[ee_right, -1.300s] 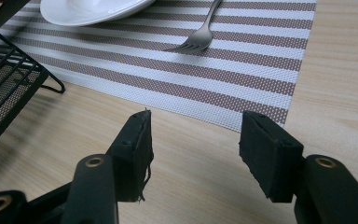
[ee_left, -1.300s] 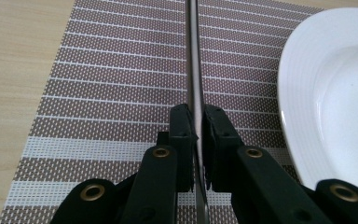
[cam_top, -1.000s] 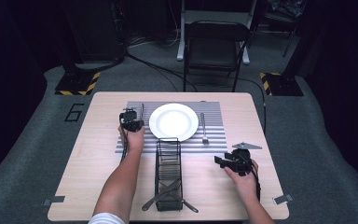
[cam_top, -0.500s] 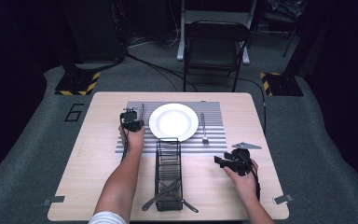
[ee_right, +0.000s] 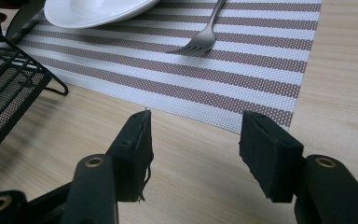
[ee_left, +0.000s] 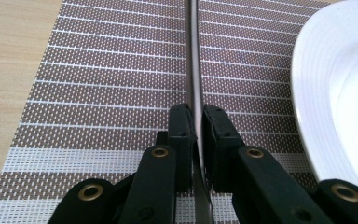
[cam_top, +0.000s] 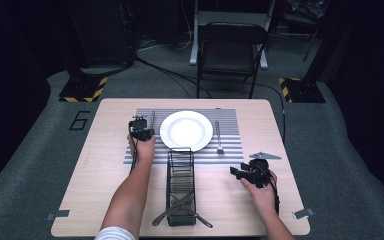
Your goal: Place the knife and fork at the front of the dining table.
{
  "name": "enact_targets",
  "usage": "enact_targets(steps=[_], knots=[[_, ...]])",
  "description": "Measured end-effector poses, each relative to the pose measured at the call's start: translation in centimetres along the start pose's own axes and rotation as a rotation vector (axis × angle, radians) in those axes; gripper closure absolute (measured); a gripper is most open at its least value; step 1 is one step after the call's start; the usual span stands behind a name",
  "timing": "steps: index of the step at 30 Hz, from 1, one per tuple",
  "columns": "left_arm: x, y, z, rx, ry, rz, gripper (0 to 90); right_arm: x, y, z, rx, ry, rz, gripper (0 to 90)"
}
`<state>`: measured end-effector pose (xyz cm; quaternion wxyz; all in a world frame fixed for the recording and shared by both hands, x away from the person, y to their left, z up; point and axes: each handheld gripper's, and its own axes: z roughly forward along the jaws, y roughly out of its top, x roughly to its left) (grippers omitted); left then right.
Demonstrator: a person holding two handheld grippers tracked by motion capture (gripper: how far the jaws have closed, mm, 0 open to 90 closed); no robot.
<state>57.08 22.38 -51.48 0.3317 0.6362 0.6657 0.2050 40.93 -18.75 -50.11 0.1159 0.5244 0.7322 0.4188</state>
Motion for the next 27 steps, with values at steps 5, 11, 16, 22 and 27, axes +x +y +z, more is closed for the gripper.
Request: enact_targets(steps=[5,11,16,22,27], knots=[[0.02,0.02,-0.04,0.004,-0.002,-0.004,81.8,0.0,0.0,0.02,0.0,-0.001,0.001,43.4],[0.12,0.02,-0.03,0.005,-0.008,-0.001,81.8,0.04,0.01,0.02,0.0,-0.003,0.001,43.3],[0.15,0.05,-0.11,0.003,-0.002,0.0,81.5,0.04,0.01,0.07,0.001,-0.002,0.004,43.3],[0.48,0.11,-0.18,0.003,0.009,-0.005,78.7,0.02,0.01,0.08,0.0,-0.004,0.005,43.4],[0.36,0.07,-0.2,0.001,0.003,0.008,75.1,0.02,0.01,0.05,-0.001,-0.004,0.003,43.3]])
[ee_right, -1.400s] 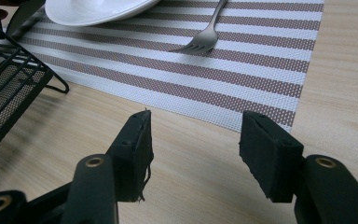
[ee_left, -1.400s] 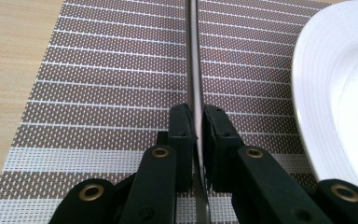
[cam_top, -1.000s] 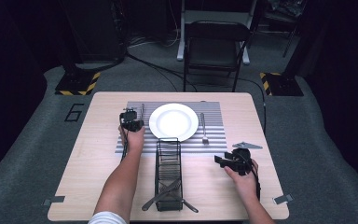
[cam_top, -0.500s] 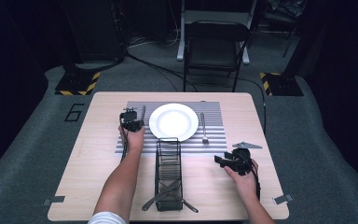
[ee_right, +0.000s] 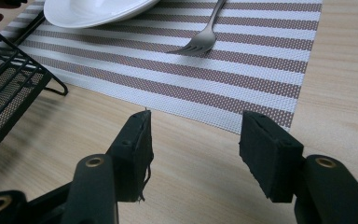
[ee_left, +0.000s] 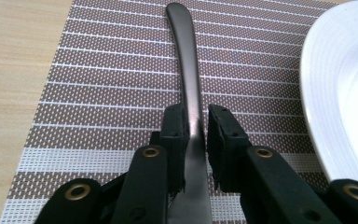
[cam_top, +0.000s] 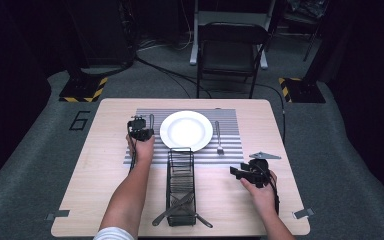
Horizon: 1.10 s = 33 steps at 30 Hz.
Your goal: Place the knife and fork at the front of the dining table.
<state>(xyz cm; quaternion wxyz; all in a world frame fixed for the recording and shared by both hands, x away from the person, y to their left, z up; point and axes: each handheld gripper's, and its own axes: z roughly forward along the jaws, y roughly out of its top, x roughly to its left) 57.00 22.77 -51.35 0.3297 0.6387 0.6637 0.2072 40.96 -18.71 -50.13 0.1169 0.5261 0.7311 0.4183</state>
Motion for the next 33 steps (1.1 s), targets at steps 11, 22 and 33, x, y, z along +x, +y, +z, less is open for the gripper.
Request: enact_targets(steps=[11,22,33], knots=[[0.2,0.6,-2.3,-0.022,-0.032,0.054,63.7,-0.5,-0.1,-0.4,-0.017,-0.007,0.017,43.4],[1.4,0.4,-5.0,-0.051,-0.09,0.085,57.7,-0.5,-0.1,-0.2,-0.013,-0.011,0.014,43.3],[2.2,-0.8,-8.1,-0.071,-0.148,0.119,52.9,-0.5,0.0,-0.3,-0.018,-0.017,0.019,43.3]])
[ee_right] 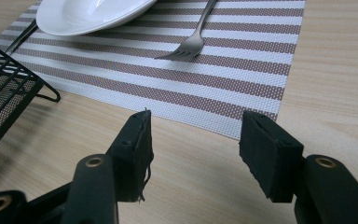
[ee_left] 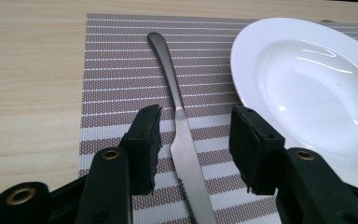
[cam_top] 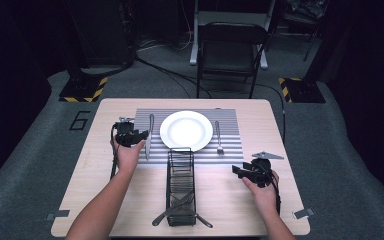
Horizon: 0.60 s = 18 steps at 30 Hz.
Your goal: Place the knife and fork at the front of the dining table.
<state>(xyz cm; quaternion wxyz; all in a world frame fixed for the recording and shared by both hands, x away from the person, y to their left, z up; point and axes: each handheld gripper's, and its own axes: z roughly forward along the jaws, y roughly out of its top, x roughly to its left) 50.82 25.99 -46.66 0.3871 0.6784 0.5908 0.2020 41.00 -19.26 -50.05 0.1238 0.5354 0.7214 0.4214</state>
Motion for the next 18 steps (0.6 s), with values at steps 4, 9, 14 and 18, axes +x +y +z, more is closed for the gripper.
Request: enact_targets(steps=[4,9,14,18], knots=[[-0.2,-0.8,-1.1,0.001,-0.023,0.026,50.6,0.1,0.0,0.0,0.003,0.0,-0.004,43.2],[-0.2,-2.0,-2.0,0.005,-0.044,0.041,49.3,0.0,0.0,0.0,0.003,-0.004,-0.005,42.9],[0.0,-3.5,-2.7,0.009,-0.051,0.061,48.0,0.0,0.0,0.0,0.003,-0.006,-0.005,42.8],[0.4,-4.5,-3.4,0.018,-0.055,0.065,46.5,-0.1,0.0,-0.1,0.005,-0.011,-0.003,42.7]])
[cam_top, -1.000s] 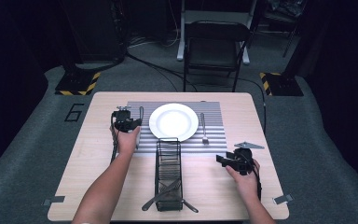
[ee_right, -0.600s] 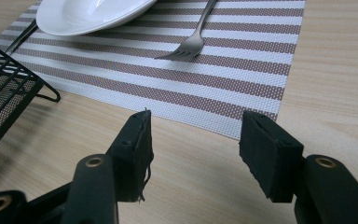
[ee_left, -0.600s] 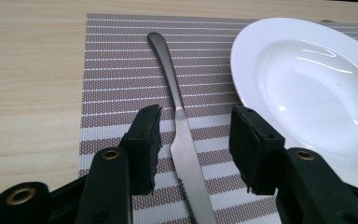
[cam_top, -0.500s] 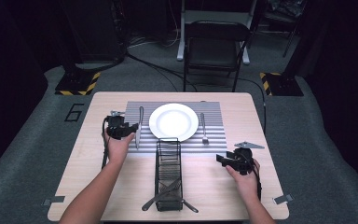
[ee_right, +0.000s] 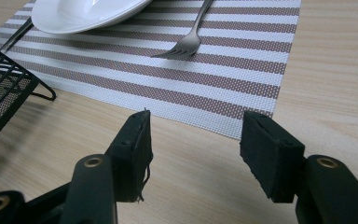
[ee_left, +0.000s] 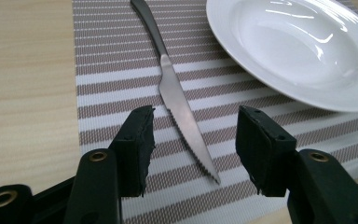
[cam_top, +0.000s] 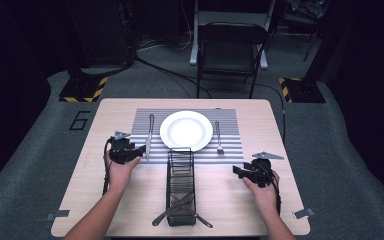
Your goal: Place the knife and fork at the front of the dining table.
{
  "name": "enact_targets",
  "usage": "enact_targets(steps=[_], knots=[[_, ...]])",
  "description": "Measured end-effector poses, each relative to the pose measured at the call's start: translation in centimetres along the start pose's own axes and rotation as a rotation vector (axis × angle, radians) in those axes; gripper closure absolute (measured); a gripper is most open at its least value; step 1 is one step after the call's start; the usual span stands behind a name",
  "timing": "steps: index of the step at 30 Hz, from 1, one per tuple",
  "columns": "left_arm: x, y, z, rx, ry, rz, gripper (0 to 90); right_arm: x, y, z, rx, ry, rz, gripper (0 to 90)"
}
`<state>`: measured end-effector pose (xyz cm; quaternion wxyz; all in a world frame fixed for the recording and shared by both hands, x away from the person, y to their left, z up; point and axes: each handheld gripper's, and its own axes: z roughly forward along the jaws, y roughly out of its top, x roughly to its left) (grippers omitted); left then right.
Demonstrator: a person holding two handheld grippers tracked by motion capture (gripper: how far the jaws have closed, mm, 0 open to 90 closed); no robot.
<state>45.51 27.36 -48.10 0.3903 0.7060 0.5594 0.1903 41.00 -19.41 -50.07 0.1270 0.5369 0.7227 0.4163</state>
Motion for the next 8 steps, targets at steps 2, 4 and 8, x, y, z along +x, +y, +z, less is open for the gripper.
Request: enact_targets(steps=[2,4,8], knots=[[0.2,-0.6,-0.3,0.001,-0.002,0.001,45.7,0.0,0.0,0.0,-0.001,0.0,0.001,42.6],[0.3,-1.1,-0.7,0.014,-0.009,0.005,45.1,0.0,0.0,0.0,0.0,0.0,0.001,42.3],[0.5,-1.9,-1.6,0.014,-0.012,0.004,43.9,0.1,-0.1,-0.1,-0.001,-0.006,-0.012,40.9]])
